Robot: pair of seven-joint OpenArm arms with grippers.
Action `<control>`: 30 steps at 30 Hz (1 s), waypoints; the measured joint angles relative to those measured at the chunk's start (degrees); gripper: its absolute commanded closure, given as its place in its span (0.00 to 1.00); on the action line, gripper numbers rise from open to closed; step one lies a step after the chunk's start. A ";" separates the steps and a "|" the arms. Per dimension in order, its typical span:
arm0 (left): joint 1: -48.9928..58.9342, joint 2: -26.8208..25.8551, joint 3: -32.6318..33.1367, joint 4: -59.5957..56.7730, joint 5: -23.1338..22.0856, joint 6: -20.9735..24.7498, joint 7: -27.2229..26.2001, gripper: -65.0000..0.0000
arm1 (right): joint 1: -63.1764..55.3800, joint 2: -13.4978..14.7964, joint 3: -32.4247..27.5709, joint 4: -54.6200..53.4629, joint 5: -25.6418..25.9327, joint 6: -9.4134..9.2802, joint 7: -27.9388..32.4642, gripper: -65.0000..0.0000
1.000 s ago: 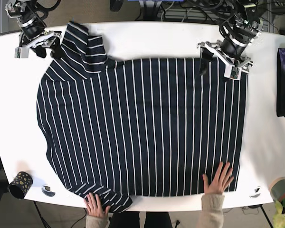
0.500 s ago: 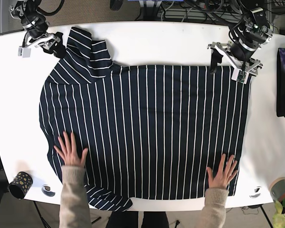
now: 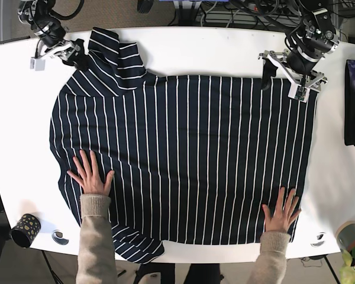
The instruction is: Fold the T-shirt properly
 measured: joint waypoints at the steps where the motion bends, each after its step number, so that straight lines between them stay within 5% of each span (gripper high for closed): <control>1: 0.09 0.00 0.00 0.00 0.00 0.02 0.00 0.28 | -0.44 -0.02 -0.81 0.46 0.13 0.02 -0.02 0.37; 12: 0.07 0.02 -0.11 0.00 -0.02 0.04 0.00 0.28 | -3.04 -4.44 -4.22 4.55 0.11 0.37 -0.50 0.40; 20: -0.09 0.33 -0.11 0.00 -0.22 0.04 0.00 0.27 | -0.98 -4.44 -4.22 4.37 -4.81 0.13 -1.16 0.83; 30: -0.42 0.33 -0.13 0.00 -0.24 0.04 0.00 0.27 | -1.03 -4.46 -4.22 4.26 -6.38 -0.11 -1.42 1.00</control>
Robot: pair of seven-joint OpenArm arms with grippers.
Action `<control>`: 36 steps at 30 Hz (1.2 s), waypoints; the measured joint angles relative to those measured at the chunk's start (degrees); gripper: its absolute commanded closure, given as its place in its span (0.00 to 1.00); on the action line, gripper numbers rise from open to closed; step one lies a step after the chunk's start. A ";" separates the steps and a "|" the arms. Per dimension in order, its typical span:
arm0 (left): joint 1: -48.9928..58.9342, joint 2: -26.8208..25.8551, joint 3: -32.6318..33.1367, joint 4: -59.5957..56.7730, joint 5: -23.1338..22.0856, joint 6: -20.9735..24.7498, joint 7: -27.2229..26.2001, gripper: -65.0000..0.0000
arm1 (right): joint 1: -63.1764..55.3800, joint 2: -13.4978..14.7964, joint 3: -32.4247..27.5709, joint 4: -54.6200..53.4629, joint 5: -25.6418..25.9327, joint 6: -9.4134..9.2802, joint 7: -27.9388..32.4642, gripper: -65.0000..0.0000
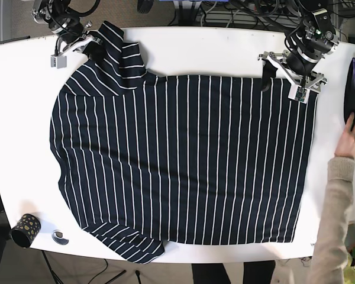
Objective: Fold the T-shirt properly
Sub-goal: 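Lower both grippers to the shirt's shoulder edge and pinch it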
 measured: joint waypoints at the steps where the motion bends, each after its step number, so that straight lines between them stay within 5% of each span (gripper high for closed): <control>1: 0.02 0.00 0.00 0.00 0.00 0.00 0.00 0.27 | 0.00 0.00 0.00 0.00 -0.02 0.00 0.00 1.00; 6: -0.04 0.09 -0.35 0.00 -0.04 -0.02 0.00 0.26 | -0.02 0.00 0.00 0.00 -0.04 0.00 -0.13 1.00; 10: -1.64 2.08 -7.06 -1.25 -2.23 -0.24 0.17 0.20 | 0.00 0.00 0.00 0.00 -0.04 0.00 -0.13 1.00; 17: -6.14 -0.09 -16.81 -6.05 -6.78 -0.22 12.17 0.17 | 0.09 -0.02 0.00 0.00 -0.22 -0.02 -0.15 1.00; 24: -7.19 -1.18 -18.60 -10.60 -12.07 -0.63 11.61 0.17 | 0.28 0.04 0.00 0.00 -0.20 -0.15 -0.15 1.00; 36: -8.13 -2.25 -21.55 -15.30 -12.61 -0.44 11.85 0.17 | 0.79 0.68 -0.11 -0.02 -0.59 -0.17 -0.20 1.00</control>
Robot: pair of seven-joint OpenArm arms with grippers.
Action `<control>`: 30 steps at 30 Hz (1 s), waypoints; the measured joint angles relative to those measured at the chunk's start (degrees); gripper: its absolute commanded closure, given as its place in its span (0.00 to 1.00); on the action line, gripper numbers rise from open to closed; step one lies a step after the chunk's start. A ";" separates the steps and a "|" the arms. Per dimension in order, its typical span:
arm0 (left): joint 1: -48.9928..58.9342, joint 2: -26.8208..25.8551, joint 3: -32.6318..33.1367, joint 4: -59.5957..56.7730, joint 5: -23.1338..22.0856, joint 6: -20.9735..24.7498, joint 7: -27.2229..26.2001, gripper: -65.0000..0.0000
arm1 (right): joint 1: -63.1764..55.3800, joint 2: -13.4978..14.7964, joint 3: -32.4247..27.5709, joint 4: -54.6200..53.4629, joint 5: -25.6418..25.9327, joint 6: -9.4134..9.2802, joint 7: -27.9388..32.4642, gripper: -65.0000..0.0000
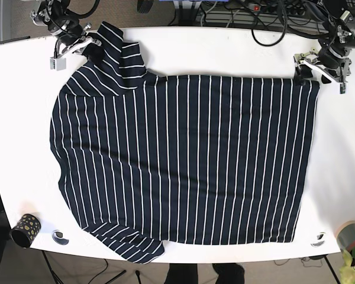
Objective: Fold the T-shirt properly
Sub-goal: 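Lower both grippers to the shirt's shoulder edge and pinch it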
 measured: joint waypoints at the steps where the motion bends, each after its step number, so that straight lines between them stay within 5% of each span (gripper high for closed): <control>1: -0.04 -0.13 -0.39 -0.15 0.07 0.02 -0.07 0.17 | 0.02 0.13 0.00 0.00 0.00 0.00 0.04 1.00; 25: -5.42 -1.66 -1.09 -11.67 -2.27 -0.17 -3.32 0.18 | 0.02 0.35 -0.04 0.00 -0.02 0.00 0.02 1.00; 28: -5.81 -1.70 -0.92 -11.74 -2.27 -0.20 -3.28 0.29 | 0.02 0.31 -0.04 0.00 -0.02 0.00 0.02 1.00; 30: -6.19 -1.73 -0.79 -12.02 -1.81 -0.17 -3.17 0.49 | 0.02 0.33 -0.07 0.00 -0.02 0.00 0.00 1.00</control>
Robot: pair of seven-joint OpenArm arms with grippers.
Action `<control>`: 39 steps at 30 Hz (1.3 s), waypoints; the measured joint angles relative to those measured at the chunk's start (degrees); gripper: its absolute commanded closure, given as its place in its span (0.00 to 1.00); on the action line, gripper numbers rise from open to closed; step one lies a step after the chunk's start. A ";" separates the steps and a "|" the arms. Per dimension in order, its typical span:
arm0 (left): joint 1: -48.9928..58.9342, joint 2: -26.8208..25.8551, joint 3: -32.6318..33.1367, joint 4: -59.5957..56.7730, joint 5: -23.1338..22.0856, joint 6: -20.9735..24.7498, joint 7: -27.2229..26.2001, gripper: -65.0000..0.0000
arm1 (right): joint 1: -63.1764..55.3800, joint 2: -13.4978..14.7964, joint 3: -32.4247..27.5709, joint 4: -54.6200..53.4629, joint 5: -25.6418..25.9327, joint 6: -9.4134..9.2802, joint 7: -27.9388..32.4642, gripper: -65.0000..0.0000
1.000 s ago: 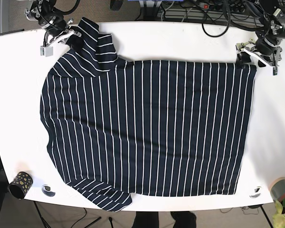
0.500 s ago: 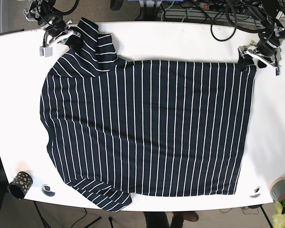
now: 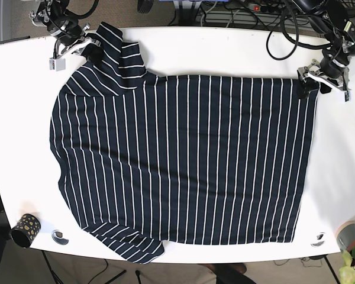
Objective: Fold the T-shirt properly
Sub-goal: 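Lower both grippers to the shirt's shoulder edge and pinch it, then lift the pinched shoulder edge and fold it over the shirt body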
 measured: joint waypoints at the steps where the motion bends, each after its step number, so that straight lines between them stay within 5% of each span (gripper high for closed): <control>1: -0.09 0.00 0.09 -0.02 0.13 0.00 0.17 0.55 | 0.00 -0.02 0.02 0.00 0.00 0.00 0.02 1.00; 7: 0.04 -0.11 1.55 -1.84 -0.13 0.17 -0.20 1.00 | 0.00 0.04 0.02 0.00 0.00 0.00 0.02 1.00; 23: 2.93 -0.13 5.99 7.91 2.14 0.39 3.13 1.00 | -1.68 -0.17 2.97 4.37 0.26 0.04 0.04 1.00; 31: 8.87 -0.17 5.99 17.55 1.95 0.37 2.91 1.00 | -6.54 -0.37 4.35 5.46 5.66 0.09 -0.39 1.00; 39: 15.17 -0.24 5.97 21.27 1.57 0.15 3.06 1.00 | -12.41 -0.57 4.44 7.21 5.79 0.66 -0.39 1.00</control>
